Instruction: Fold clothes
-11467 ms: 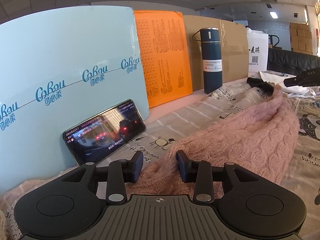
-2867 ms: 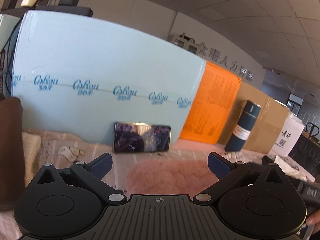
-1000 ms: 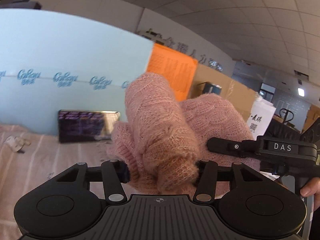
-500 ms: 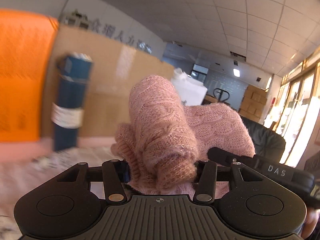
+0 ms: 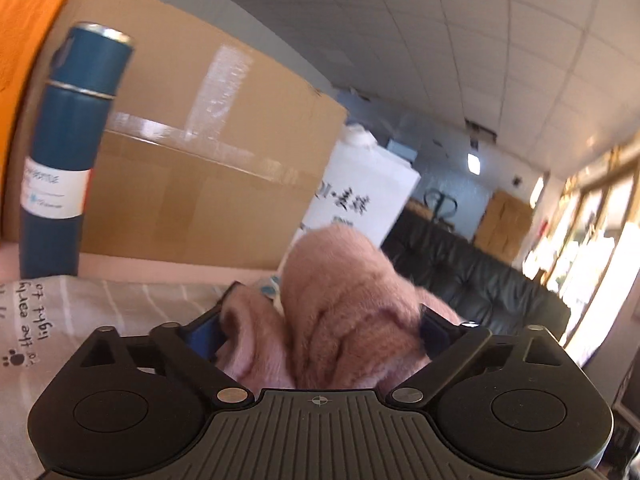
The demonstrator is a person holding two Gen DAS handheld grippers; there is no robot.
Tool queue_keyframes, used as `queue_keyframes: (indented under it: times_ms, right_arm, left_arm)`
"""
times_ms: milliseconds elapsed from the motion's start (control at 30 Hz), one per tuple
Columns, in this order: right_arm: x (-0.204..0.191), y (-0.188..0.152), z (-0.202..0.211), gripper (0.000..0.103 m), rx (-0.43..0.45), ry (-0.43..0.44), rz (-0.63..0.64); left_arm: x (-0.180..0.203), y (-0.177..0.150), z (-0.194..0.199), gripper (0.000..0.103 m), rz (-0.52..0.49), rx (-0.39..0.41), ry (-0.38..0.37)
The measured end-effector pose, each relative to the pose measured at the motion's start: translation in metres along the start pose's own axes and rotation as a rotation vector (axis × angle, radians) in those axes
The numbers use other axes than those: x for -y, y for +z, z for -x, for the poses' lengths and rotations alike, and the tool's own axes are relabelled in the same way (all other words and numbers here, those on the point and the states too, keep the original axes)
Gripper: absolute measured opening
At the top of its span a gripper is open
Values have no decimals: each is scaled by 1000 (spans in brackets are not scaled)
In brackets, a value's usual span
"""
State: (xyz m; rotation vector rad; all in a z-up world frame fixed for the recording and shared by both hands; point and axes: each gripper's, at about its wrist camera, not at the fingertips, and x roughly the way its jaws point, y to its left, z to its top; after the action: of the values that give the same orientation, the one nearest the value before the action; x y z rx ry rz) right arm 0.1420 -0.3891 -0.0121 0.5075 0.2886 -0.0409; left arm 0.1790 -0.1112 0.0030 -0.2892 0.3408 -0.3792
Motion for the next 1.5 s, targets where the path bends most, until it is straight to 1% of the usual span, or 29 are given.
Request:
queue_keyframes:
  times_ms: [33,100,133,200,300,467,533,600,700,800,900,1033,1100,1167,1200,1333,1433,1500]
  right_arm:
    - [2,0,0,84,2,-5,-7]
    - [3,-1,-6,85,-18,-14,2]
    - [3,-1,-9,85,-28,-18,7]
    - [-1,-3,-11,87,-35,-34,37]
    - [-6,-8,-15,93,-62,-55,83]
    - [-16,-16,-25,97,-106,-92,165]
    - [-13,-16,-25,100,-107,-81,149]
    - [-9,-15,-23,100,-98,-59,118]
    - [-2,-12,-16,100,-58,22,54]
    - [6,-9,-10,100,-11,93,-18]
    - [5,-10,-2,103,54,108,-22]
    - [-7,-13,10,103,124,117,39]
    - [-15,-14,20,103,156,105,59]
    - [-28,-18,34,103,172,87,77]
    - [-36,-21,43,103,182,93,100]
    - [-85,-40,83,103,170,128,200]
    - [-125,-57,110,103,130,122,273]
    - [-150,-71,124,103,113,106,338]
  left_arm:
    - [-4,0,1,98,20,15,9]
    - [-11,-1,3,98,60,45,28]
    - [-14,-1,0,99,59,29,59]
    - [-17,-2,-12,99,49,-42,139]
    - [-25,-10,-26,102,39,-128,213]
    - [-17,-16,-32,103,-49,-134,262]
    - [-14,-15,-27,103,-59,-110,252]
    - [-14,-12,-19,103,-42,-70,234]
    - [-11,-5,2,103,-31,4,218]
    - [-10,2,27,103,-22,62,233]
    - [-13,8,54,103,-16,78,234]
    - [-21,10,101,103,-42,102,257]
    - [-24,13,125,103,-63,121,279]
    - [-27,15,147,103,-87,139,292]
    - [-29,17,158,103,-95,147,295]
    - [-39,18,191,103,-88,179,304]
    - [-48,18,215,103,-78,203,312]
    - [-55,17,225,103,-86,205,313]
